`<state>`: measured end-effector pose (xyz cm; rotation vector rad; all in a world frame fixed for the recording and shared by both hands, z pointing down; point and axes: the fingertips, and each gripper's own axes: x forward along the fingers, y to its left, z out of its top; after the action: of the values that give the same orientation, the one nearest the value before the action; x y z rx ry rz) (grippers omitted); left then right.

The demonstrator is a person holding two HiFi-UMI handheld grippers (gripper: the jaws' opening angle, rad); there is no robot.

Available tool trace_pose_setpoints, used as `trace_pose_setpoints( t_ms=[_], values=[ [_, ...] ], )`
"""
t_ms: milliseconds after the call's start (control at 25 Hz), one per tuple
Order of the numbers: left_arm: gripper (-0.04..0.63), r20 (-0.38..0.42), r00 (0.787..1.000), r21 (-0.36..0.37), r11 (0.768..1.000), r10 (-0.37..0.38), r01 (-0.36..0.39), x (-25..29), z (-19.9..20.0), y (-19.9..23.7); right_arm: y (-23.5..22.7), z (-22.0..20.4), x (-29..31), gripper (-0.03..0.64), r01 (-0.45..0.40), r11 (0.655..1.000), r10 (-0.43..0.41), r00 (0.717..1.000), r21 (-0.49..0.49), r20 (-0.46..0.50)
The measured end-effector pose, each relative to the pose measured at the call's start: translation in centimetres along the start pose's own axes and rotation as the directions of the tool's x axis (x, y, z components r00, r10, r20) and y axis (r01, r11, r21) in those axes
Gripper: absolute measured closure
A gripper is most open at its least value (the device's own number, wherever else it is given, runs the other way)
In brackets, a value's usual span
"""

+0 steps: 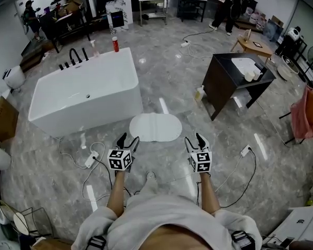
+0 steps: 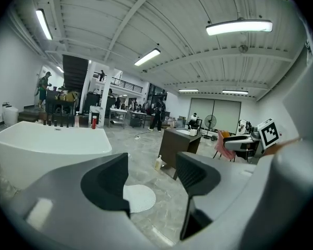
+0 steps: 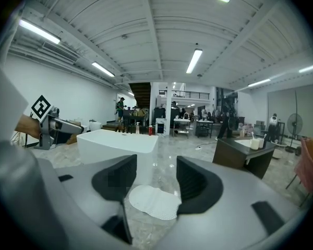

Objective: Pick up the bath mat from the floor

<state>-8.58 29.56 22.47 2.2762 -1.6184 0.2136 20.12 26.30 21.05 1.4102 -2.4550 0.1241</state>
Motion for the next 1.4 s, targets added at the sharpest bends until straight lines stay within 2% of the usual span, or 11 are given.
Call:
trace_pose_setpoints(
  t_ms=[520, 720, 1040, 1400],
  values=[
    [0.318, 0.031, 0.999, 0.008, 0.999, -0.038, 0.038, 9.9, 7.2, 9.7, -2.3, 5.9, 12.8, 0.382, 0.055, 0.998, -0.055, 0.998, 0.004, 0.015],
    [0.318, 0.032, 0.998, 0.008, 0.998, -0.057, 0.057, 13.2, 8.6, 12.3, -2.6, 7.1, 16.6, 0.382, 0.068, 0.998, -0.068, 0.998, -0.004, 0.01],
    [0.318, 0.003, 0.996, 0.0, 0.996, -0.094, 0.094, 15.9, 8.6, 14.0, -2.8, 6.5, 18.9, 0.382, 0.091, 0.996, -0.091, 0.995, 0.0, -0.036],
    [0.318, -0.039, 0.995, -0.024, 0.995, -0.093, 0.092, 17.5, 7.0, 14.9, -3.1, 5.2, 20.6, 0.382, 0.077, 0.997, -0.077, 0.994, -0.001, -0.08]
  ],
)
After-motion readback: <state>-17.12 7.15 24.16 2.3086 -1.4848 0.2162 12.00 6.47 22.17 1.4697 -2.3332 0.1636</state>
